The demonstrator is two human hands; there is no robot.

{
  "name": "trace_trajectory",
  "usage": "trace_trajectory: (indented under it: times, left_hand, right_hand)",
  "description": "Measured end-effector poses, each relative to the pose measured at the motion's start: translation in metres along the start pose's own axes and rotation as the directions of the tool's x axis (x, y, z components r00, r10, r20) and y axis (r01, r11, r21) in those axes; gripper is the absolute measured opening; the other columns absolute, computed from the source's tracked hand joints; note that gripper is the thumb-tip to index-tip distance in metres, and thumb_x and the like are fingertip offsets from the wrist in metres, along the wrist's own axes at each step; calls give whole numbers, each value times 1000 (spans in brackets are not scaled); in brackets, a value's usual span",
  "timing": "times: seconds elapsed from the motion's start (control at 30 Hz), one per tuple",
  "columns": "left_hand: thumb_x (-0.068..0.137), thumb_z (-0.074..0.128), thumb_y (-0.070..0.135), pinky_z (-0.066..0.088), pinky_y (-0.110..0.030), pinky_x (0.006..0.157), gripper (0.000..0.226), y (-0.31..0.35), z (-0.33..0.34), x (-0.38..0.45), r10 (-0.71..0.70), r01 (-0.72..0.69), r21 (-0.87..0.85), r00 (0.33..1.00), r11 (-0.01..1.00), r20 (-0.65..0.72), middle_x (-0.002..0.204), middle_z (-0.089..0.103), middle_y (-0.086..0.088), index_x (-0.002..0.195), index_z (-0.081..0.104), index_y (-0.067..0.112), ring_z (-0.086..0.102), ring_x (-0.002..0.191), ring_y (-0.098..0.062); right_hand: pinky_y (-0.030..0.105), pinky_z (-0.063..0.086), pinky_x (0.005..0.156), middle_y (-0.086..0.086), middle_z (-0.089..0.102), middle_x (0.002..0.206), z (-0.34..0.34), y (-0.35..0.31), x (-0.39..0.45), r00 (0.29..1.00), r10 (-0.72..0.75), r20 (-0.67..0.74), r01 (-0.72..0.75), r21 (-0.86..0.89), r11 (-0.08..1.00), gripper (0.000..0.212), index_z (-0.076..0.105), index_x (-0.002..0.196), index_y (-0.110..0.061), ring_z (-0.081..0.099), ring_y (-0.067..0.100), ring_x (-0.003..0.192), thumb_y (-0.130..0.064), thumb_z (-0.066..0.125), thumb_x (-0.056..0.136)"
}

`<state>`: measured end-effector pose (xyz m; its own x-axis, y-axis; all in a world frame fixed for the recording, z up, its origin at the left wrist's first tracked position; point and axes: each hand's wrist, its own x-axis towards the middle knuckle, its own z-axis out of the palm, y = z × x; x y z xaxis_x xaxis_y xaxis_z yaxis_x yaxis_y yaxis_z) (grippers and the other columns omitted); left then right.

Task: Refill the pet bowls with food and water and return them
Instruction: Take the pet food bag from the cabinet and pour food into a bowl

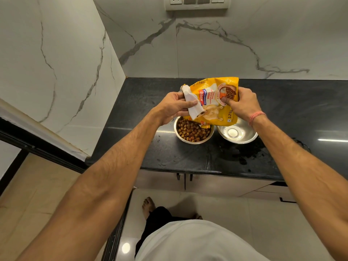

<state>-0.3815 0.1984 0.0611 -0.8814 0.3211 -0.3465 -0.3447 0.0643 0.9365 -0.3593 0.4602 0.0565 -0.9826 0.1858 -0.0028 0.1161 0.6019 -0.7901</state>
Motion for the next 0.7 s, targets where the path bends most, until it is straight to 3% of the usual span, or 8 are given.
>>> trace_trajectory:
  times: [0.43, 0.7]
  left_hand:
    - [98, 79, 9, 68, -33, 81, 34, 1, 11, 2, -1, 2, -30, 1000, 1000, 16, 122, 80, -7, 130, 69, 11, 82, 106, -20]
    - [97, 80, 11, 68, -39, 91, 36, -9, 5, 5, -33, 33, -30, 999, 999, 20, 126, 80, -8, 132, 71, 12, 80, 114, -24]
  right_hand:
    - [49, 57, 106, 6, 76, 128, -9, 5, 3, 1000, -11, -26, 11, 32, 999, 44, 72, 134, -15, 71, 24, 119, -33, 81, 95]
    - [49, 59, 104, 6, 77, 126, -9, 8, -4, 999, -39, -36, 39, 0, 999, 46, 73, 133, -15, 73, 24, 116, -34, 83, 93]
